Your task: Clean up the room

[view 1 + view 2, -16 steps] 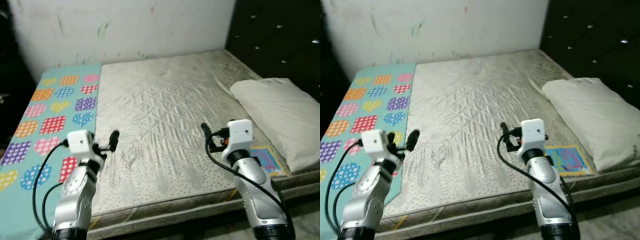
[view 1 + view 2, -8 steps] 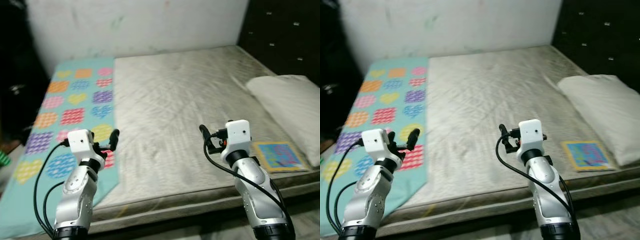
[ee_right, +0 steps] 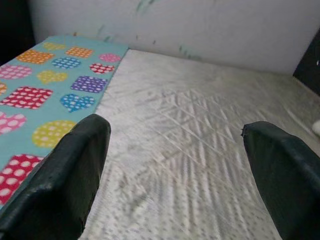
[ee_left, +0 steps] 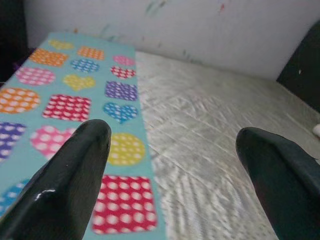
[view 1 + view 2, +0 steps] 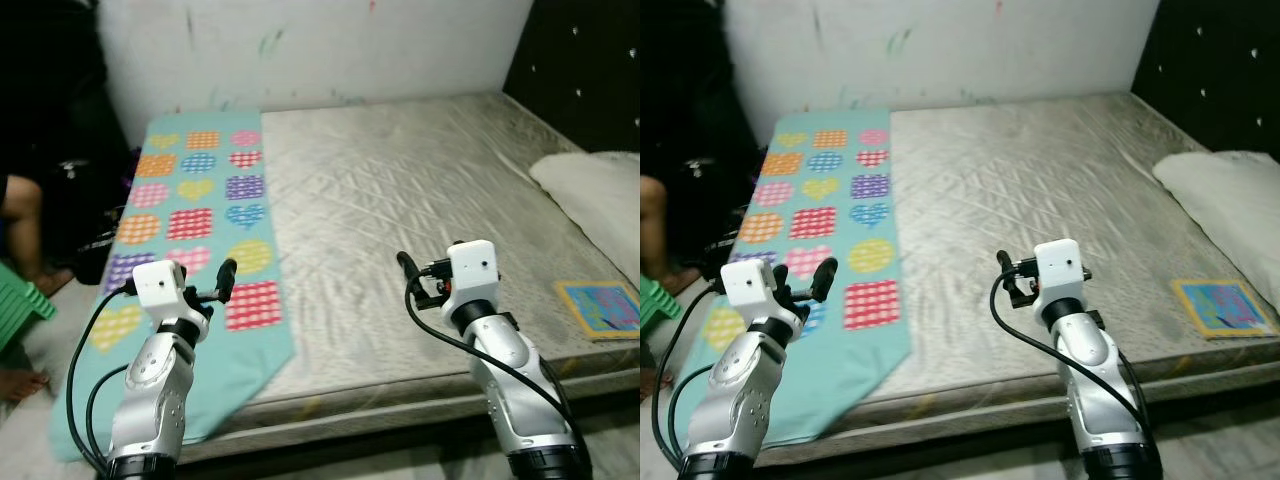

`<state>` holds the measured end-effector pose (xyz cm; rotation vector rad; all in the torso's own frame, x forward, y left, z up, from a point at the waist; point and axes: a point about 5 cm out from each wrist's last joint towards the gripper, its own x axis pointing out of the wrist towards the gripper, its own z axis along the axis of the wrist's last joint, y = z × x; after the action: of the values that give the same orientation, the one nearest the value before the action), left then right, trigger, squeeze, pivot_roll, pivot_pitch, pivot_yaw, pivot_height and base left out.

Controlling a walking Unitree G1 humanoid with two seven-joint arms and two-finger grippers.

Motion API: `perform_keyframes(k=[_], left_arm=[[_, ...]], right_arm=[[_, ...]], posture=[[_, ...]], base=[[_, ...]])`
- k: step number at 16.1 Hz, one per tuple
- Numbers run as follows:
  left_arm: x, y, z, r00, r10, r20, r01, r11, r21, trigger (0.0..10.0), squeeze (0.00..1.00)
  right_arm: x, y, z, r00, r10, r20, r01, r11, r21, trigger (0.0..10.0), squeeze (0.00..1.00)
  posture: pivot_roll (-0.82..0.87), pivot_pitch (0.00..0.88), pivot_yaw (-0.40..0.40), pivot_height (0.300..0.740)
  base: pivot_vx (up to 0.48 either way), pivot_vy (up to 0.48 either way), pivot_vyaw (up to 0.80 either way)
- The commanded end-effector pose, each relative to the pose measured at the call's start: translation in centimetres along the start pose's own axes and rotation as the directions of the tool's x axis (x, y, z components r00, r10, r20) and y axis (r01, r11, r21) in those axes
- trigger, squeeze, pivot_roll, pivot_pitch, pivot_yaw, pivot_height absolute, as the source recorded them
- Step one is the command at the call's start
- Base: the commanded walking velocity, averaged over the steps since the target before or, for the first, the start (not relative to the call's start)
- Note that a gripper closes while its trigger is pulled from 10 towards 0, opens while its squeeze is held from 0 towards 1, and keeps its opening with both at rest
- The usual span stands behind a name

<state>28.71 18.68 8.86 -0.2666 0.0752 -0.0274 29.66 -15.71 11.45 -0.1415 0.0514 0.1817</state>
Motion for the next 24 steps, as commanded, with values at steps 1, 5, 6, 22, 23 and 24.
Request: perform_keyframes(k=[1, 5, 6, 22, 23, 24], left_arm=[[-0.11, 0.76, 0.32, 1.000, 0.024, 0.006, -0.024, 1.000, 0.010, 10.0, 0.00], [-0.08, 0.56, 0.66, 0.999, 0.004, 0.034, -0.005, 1.000, 0.018, 10.0, 0.00], [-0.13, 0.47, 0.69, 0.999, -0.006, 0.036, 0.006, 1.000, 0.021, 10.0, 0.00], [-0.22, 0.29, 0.33, 1.000, -0.009, 0.013, 0.009, 1.000, 0.019, 10.0, 0.00], [-0.18, 0.31, 0.22, 1.000, 0.000, 0.007, -0.001, 1.000, 0.021, 10.0, 0.00], [-0.18, 0.27, 0.21, 1.000, -0.005, 0.008, 0.005, 1.000, 0.015, 10.0, 0.00]], right_arm=[[0.24, 0.90, 0.70, 0.999, 0.036, 0.027, -0.035, 0.999, -0.007, 10.0, 0.00], [0.23, 1.08, 0.72, 0.998, 0.051, 0.029, -0.050, 0.999, -0.016, 10.0, 0.00], [0.24, 1.15, 0.74, 0.998, 0.056, 0.030, -0.055, 0.998, -0.021, 10.0, 0.00], [0.16, 1.28, 0.41, 0.998, 0.055, 0.024, -0.054, 0.998, -0.028, 10.0, 0.00], [0.14, 1.26, 0.33, 0.998, 0.054, 0.022, -0.054, 0.998, -0.029, 10.0, 0.00], [0.13, 1.25, 0.29, 0.998, 0.055, 0.020, -0.055, 0.998, -0.031, 10.0, 0.00]], posture=[[-0.21, 0.000, 0.011, 0.740], [-0.21, 0.000, 0.010, 0.740], [-0.21, 0.000, 0.010, 0.740], [-0.21, 0.000, 0.014, 0.740], [-0.21, 0.000, 0.014, 0.740], [-0.21, 0.000, 0.014, 0.740]], base=[[0.000, 0.480, 0.00], [0.000, 0.185, 0.00], [0.000, 0.000, 0.00], [0.282, 0.000, 0.10], [0.000, 0.000, 0.00], [0.000, 0.000, 0.00]])
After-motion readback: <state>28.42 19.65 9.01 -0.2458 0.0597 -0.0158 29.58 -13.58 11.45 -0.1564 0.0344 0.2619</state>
